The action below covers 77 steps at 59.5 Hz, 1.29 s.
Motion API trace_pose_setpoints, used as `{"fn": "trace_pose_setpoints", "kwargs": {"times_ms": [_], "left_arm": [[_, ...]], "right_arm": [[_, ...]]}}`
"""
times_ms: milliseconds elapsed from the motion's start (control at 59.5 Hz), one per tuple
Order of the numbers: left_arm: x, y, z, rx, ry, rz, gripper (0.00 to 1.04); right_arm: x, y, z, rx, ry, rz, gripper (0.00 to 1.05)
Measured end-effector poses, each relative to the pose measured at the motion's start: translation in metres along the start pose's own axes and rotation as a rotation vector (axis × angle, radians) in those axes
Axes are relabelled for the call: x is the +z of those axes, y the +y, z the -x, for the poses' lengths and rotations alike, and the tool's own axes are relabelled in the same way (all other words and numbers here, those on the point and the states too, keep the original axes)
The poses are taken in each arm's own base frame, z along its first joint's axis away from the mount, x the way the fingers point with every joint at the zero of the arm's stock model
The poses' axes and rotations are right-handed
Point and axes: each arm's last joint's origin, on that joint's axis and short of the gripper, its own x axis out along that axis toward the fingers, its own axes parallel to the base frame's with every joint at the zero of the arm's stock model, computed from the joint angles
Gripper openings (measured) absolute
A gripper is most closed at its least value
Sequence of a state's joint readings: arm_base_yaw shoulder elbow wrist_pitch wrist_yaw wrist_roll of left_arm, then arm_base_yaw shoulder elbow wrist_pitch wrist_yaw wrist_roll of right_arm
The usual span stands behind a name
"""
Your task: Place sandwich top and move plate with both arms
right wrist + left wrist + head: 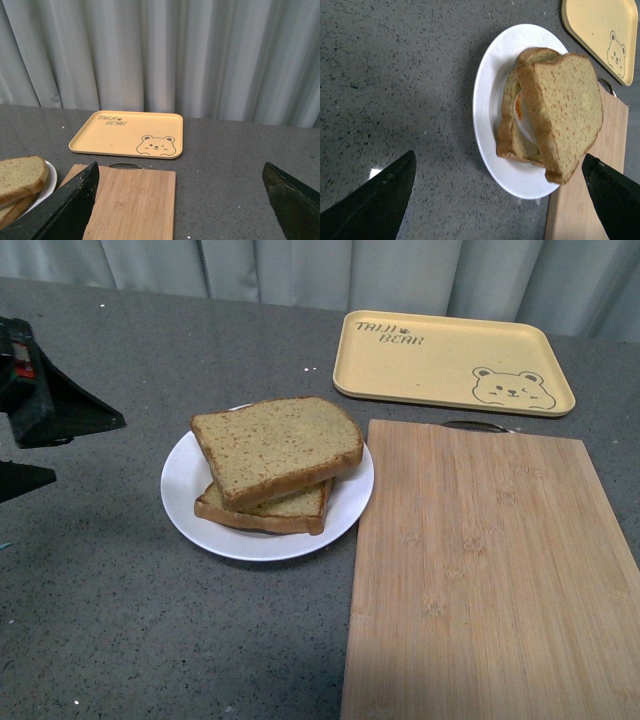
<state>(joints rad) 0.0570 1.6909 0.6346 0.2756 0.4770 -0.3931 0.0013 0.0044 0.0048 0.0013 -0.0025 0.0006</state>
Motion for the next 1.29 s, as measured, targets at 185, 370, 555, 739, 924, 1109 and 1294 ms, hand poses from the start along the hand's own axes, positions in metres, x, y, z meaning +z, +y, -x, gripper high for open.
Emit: {"fn": "trace_pose_setpoints", "kwargs": {"times_ms": [185,370,555,739,924,1109,1294], "left_arm": [[0.011,0.005,-0.035,0.016,0.050,0.044,0.98],[0.011,0.012,-0.054,0.032,0.092,0.108,0.98],[0.008,0.017,-0.066,0.040,0.127,0.185,0.72],[0.002,0.010,-0.078,0.005,0.187,0.178,0.43],[-0.003,0.006,-0.089,-0.003,0.250,0.137,0.14],[0.003,0.004,-0.093,-0.058,0.258,0.112,0.04],[0.008,0.009,-0.089,-0.158,0.192,0.159,0.04]], "right_arm": [[0.000,0.000,0.000,0.000,0.000,0.000,0.95],[0.000,0.000,0.000,0.000,0.000,0.000,0.95],[0.000,0.000,0.000,0.000,0.000,0.000,0.95],[0.000,0.000,0.000,0.000,0.000,0.000,0.95],[0.000,0.000,0.000,0.000,0.000,0.000,0.95],[0.000,0.000,0.000,0.000,0.000,0.000,0.95],[0.000,0.000,0.000,0.000,0.000,0.000,0.95]]}}
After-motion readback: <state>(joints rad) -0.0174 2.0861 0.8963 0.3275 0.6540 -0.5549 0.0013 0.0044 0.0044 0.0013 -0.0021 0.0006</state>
